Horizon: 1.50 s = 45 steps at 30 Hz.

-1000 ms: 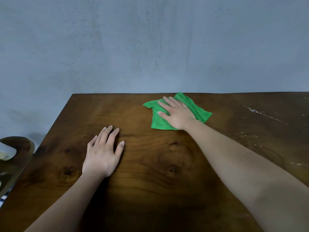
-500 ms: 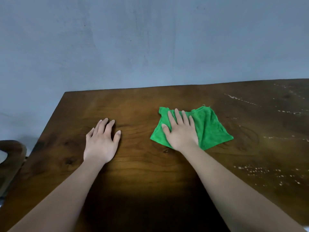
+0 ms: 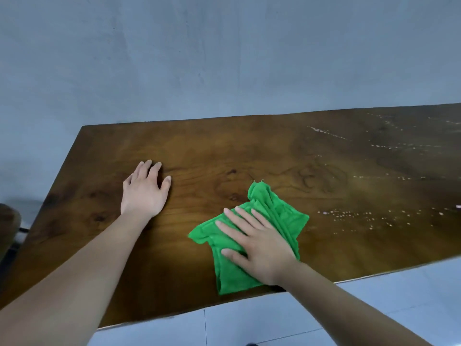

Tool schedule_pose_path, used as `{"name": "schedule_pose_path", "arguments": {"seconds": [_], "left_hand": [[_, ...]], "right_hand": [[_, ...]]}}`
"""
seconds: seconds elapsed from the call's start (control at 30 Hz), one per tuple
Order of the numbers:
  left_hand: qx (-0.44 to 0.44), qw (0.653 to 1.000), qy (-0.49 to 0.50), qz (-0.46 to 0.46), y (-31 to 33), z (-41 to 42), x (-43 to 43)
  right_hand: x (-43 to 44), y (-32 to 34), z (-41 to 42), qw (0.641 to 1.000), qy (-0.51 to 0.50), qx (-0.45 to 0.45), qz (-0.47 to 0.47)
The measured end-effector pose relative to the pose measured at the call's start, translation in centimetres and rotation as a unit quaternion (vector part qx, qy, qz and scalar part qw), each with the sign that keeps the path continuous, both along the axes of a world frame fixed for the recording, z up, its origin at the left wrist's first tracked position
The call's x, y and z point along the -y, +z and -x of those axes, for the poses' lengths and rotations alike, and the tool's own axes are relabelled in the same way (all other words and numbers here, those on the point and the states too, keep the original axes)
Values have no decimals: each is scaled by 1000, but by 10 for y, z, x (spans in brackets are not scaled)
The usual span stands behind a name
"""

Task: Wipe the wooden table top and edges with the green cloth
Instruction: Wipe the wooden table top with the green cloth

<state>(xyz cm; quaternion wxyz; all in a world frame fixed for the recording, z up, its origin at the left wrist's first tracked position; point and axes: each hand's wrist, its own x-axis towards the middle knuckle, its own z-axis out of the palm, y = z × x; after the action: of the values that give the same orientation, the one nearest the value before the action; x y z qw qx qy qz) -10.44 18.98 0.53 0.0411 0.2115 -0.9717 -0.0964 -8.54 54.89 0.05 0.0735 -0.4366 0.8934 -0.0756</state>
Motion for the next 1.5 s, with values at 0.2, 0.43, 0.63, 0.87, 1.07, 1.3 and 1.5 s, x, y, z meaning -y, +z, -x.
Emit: {"name": "schedule_pose_path", "arguments": {"seconds": [0.2, 0.43, 0.63, 0.87, 1.07, 1.3, 1.5], "left_hand": [[-24, 999, -17, -30, 9, -12, -17], [-30, 996, -55, -70, 21, -35, -97], [-41, 994, -72, -75, 15, -33, -175], [-52, 996, -33, -66, 6, -9, -247], [-60, 996, 14, -59, 1, 11, -310], [-19, 998, 44, -51, -4, 37, -371], [13, 998, 49, -20, -12, 45, -379]], "right_hand": [[-50, -4, 19, 983, -182, -5, -13], [-31, -4, 3, 966, -257, 4, -1], [-46, -5, 8, 979, -204, 9, 21], [-95, -7, 19, 992, -104, 28, 57], [-177, -12, 52, 997, -38, 27, 61], [-285, -6, 101, 998, -28, 18, 48], [-387, 3, 159, 998, -67, 6, 12]]}}
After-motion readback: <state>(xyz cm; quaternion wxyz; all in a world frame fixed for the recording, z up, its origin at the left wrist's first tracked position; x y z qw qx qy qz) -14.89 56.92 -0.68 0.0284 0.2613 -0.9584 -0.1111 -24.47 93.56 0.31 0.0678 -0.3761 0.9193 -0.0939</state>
